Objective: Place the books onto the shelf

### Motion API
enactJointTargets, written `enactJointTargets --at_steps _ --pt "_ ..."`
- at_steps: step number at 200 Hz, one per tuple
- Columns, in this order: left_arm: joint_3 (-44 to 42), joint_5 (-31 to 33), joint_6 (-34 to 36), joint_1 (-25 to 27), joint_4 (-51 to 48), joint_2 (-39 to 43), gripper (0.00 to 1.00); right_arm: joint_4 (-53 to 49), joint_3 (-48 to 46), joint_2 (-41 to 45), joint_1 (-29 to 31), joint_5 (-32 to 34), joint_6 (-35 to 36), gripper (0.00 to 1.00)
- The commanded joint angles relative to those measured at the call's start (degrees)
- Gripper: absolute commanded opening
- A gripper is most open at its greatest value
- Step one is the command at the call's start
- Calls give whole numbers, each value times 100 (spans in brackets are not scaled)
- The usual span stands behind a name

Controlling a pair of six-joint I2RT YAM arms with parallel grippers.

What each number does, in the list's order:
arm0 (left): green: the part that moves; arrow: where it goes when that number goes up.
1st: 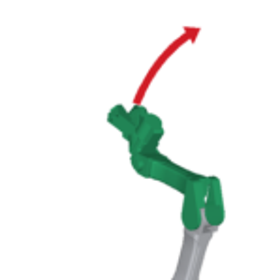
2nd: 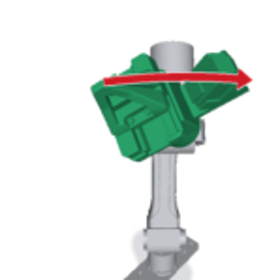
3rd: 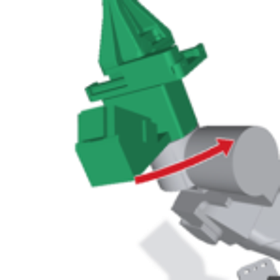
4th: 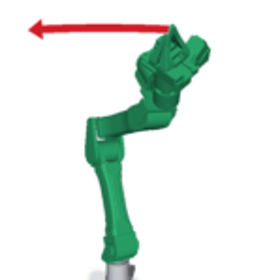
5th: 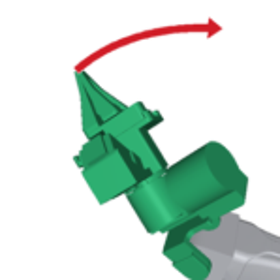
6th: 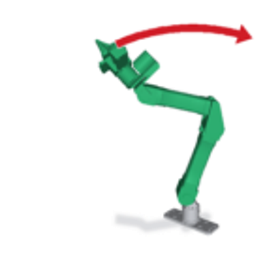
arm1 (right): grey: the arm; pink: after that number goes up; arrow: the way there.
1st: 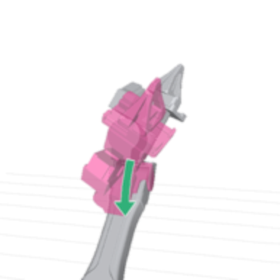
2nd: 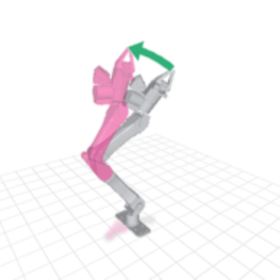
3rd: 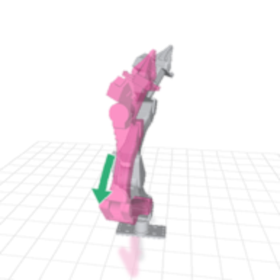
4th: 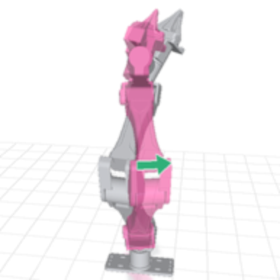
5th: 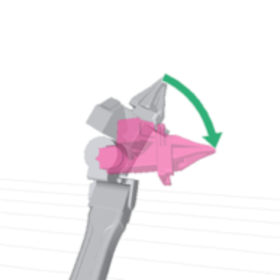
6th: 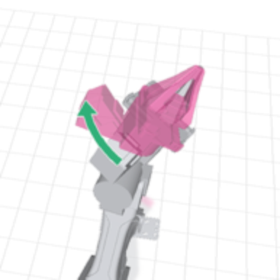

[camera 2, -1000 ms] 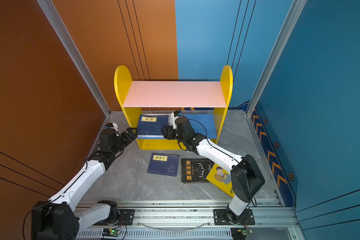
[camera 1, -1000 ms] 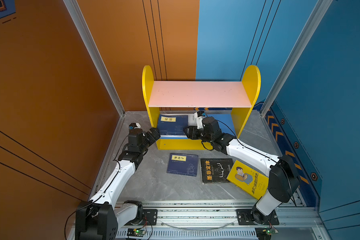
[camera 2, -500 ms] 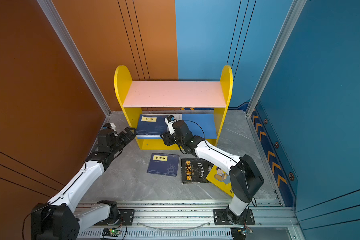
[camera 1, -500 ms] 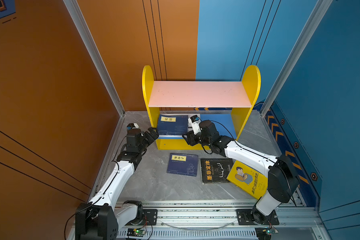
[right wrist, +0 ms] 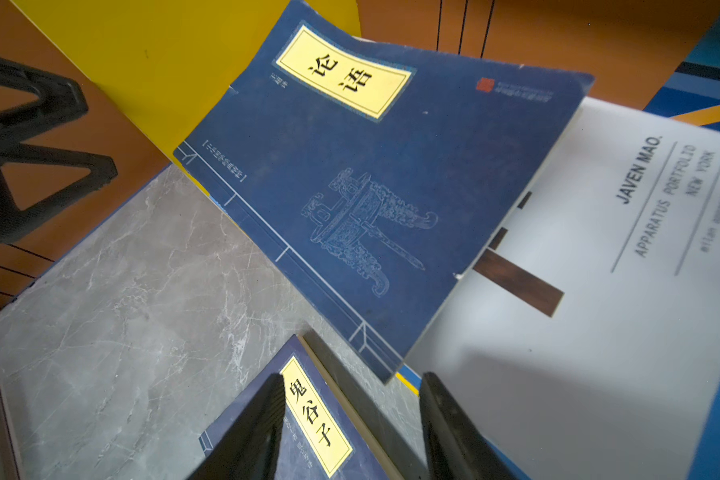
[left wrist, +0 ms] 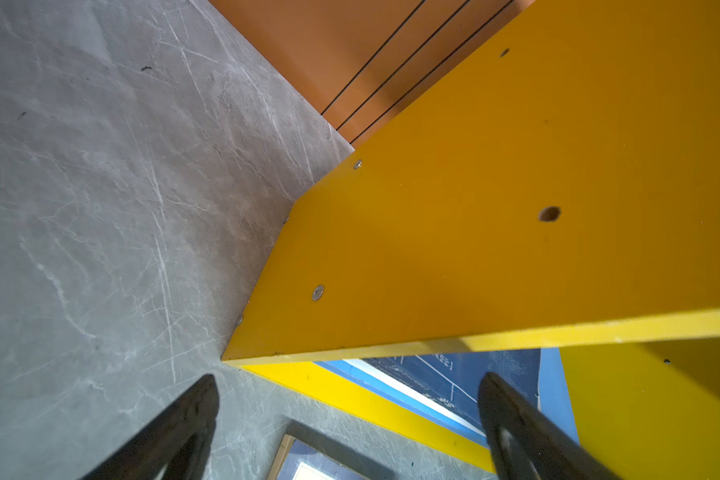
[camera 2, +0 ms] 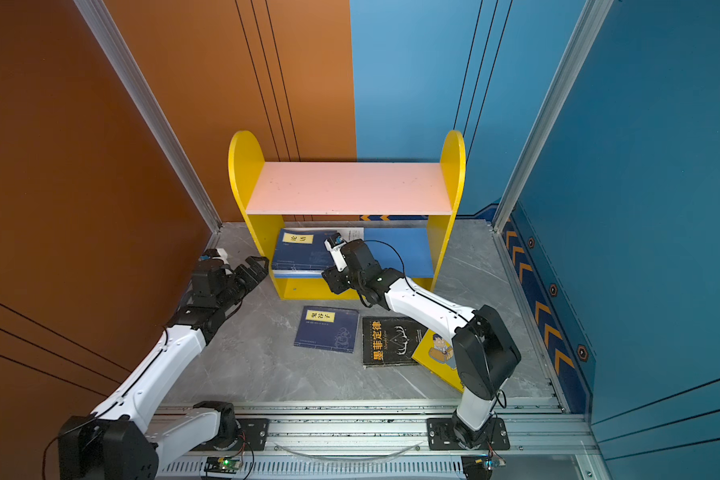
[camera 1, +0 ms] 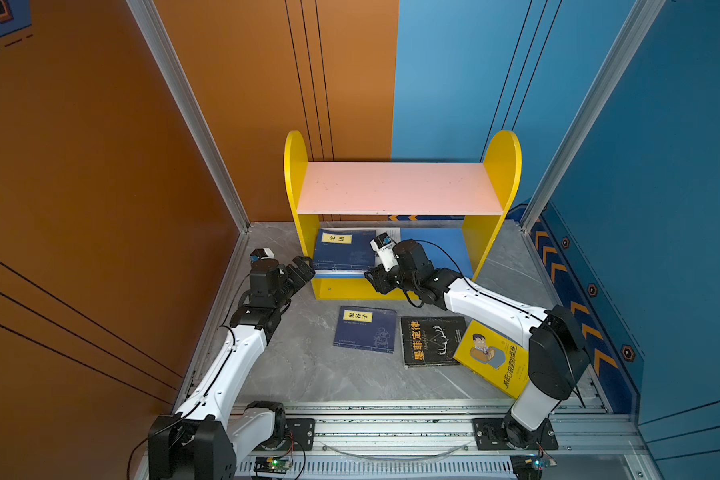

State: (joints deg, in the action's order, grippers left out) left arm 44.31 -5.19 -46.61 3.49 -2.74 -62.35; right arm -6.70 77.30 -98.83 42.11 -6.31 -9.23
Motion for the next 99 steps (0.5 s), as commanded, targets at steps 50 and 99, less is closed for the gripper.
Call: enactJointTargets --at_steps 50,99 --pt "-132 -131 -94 -145 -55 139 98 -163 351 -231 149 474 276 53" --pt "-185 -178 -103 -214 -62 185 98 -137 444 -366 231 829 257 45"
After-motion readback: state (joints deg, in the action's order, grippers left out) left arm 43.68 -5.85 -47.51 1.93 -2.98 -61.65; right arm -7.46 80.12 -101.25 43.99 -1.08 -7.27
